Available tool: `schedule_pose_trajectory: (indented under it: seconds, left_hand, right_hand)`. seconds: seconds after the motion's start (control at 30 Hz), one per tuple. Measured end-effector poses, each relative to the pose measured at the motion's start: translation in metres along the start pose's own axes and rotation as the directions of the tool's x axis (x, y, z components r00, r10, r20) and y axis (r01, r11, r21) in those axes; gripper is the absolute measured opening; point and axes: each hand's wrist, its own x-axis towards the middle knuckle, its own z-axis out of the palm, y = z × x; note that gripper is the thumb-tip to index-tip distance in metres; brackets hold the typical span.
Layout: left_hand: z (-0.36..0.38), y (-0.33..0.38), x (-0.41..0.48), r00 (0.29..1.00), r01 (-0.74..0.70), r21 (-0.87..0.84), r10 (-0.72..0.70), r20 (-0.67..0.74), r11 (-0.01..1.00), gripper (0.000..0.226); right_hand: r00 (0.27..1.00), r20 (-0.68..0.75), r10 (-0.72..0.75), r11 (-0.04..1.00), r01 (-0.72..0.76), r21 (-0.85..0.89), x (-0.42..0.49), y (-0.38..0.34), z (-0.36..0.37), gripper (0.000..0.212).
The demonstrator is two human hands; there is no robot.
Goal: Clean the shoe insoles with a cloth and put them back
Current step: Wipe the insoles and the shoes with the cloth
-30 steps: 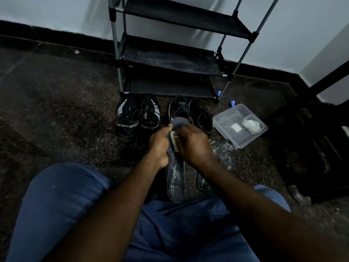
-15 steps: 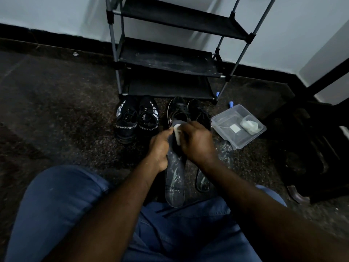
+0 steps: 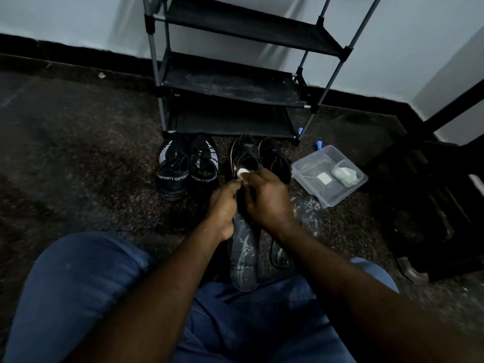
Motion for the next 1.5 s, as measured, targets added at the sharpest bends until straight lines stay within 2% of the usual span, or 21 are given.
schedule_pose_trajectory:
  seconds: [0.07, 0.2, 0.33, 0.37, 0.47, 0.5, 0.63, 0.67, 0.7, 0.8, 0.83, 0.93, 0.97, 1.03, 1.07, 1.2, 1.3, 1.43, 1.5]
  left_hand:
    - [-0.001, -0.001, 0.002, 1.000, -0.015, -0.014, 0.015, 0.009, 1.000, 0.020]
    - [0.001, -0.004, 0.000, 0.999, -0.029, -0.009, 0.030, 0.045, 1.000, 0.021]
    - [-0.002, -0.002, 0.003, 0.999, -0.036, -0.047, 0.037, 0.004, 0.998, 0.026]
    - [-0.002, -0.001, 0.004, 0.999, -0.033, -0.044, 0.033, -0.003, 0.998, 0.027]
    - [0.002, 0.001, 0.001, 0.999, -0.029, -0.032, 0.028, -0.036, 0.999, 0.023]
    - [0.002, 0.000, 0.001, 0.998, -0.026, -0.028, 0.025, -0.052, 0.999, 0.022]
    - [-0.003, 0.004, 0.004, 0.995, 0.000, -0.025, -0.002, -0.103, 1.000, 0.033]
    - [-0.003, 0.005, 0.004, 0.994, 0.012, -0.029, -0.015, -0.105, 0.999, 0.034]
    - [-0.002, 0.005, 0.003, 0.994, 0.012, -0.037, -0.016, -0.111, 0.999, 0.033]
    - [0.003, 0.003, -0.001, 0.997, 0.008, -0.050, -0.012, -0.077, 0.999, 0.026]
    - [0.003, 0.002, -0.001, 0.998, 0.008, -0.042, -0.010, -0.063, 0.999, 0.023]
    - [0.000, 0.001, -0.001, 0.998, 0.023, -0.028, -0.024, -0.055, 0.999, 0.017]
    - [0.000, 0.002, -0.002, 0.999, 0.019, -0.026, -0.020, -0.045, 0.999, 0.018]
    - [0.002, 0.002, -0.004, 1.000, 0.015, -0.029, -0.015, -0.004, 0.999, 0.026]
    - [0.003, 0.002, -0.005, 1.000, 0.013, -0.030, -0.013, 0.007, 0.999, 0.027]
    - [0.001, 0.004, -0.005, 0.999, 0.000, -0.015, -0.001, -0.050, 1.000, 0.020]
    - [0.003, 0.004, -0.006, 1.000, -0.006, -0.004, 0.006, -0.022, 1.000, 0.025]
    - [0.001, 0.006, -0.006, 0.999, -0.021, -0.007, 0.021, -0.032, 1.000, 0.026]
    - [0.001, 0.006, -0.007, 0.999, -0.016, -0.001, 0.016, 0.034, 1.000, 0.028]
  right_hand:
    - [0.999, 0.006, -0.031, 1.000, 0.031, -0.003, 0.000, 0.002, 0.000, 0.037]
    - [0.984, -0.097, 0.150, 0.987, -0.154, -0.043, 0.007, 0.017, -0.004, 0.031]
    - [0.996, 0.057, -0.073, 0.994, 0.077, -0.072, -0.004, 0.002, -0.003, 0.046]
    - [0.996, 0.058, -0.075, 0.993, 0.080, -0.085, -0.004, 0.005, -0.005, 0.046]
    - [0.991, -0.046, 0.126, 0.989, -0.129, -0.077, 0.000, 0.016, -0.010, 0.034]
    - [0.990, -0.045, 0.133, 0.988, -0.136, -0.068, -0.001, 0.015, -0.008, 0.031]
    - [0.987, 0.097, -0.129, 0.985, 0.138, -0.099, -0.018, -0.004, 0.005, 0.028]
    - [0.984, 0.102, -0.147, 0.981, 0.158, -0.114, -0.018, -0.002, 0.004, 0.029]
    - [0.991, 0.082, -0.109, 0.985, 0.119, -0.127, -0.016, 0.001, 0.000, 0.030]
    - [0.988, -0.036, 0.151, 0.983, -0.153, -0.104, -0.006, 0.010, -0.006, 0.032]
    - [0.988, -0.032, 0.150, 0.984, -0.152, -0.096, -0.004, 0.005, -0.006, 0.032]
    - [0.999, 0.038, -0.025, 0.996, 0.028, -0.087, -0.005, -0.009, -0.002, 0.042]
    - [1.000, 0.017, -0.016, 0.996, 0.018, -0.086, -0.003, -0.008, -0.004, 0.041]
    - [0.988, -0.079, 0.133, 0.987, -0.139, -0.078, 0.002, 0.001, -0.008, 0.029]
    - [0.982, -0.101, 0.157, 0.983, -0.165, -0.076, 0.003, 0.002, -0.009, 0.026]
    - [0.997, 0.032, -0.076, 0.988, 0.080, -0.131, -0.001, -0.001, -0.004, 0.037]
    - [0.997, -0.063, 0.047, 0.990, -0.054, -0.128, 0.003, 0.008, -0.007, 0.023]
    - [0.994, 0.050, -0.096, 0.983, 0.102, -0.153, -0.001, 0.001, -0.008, 0.032]
    - [0.999, 0.001, -0.040, 0.993, 0.040, -0.112, -0.001, 0.001, -0.009, 0.032]
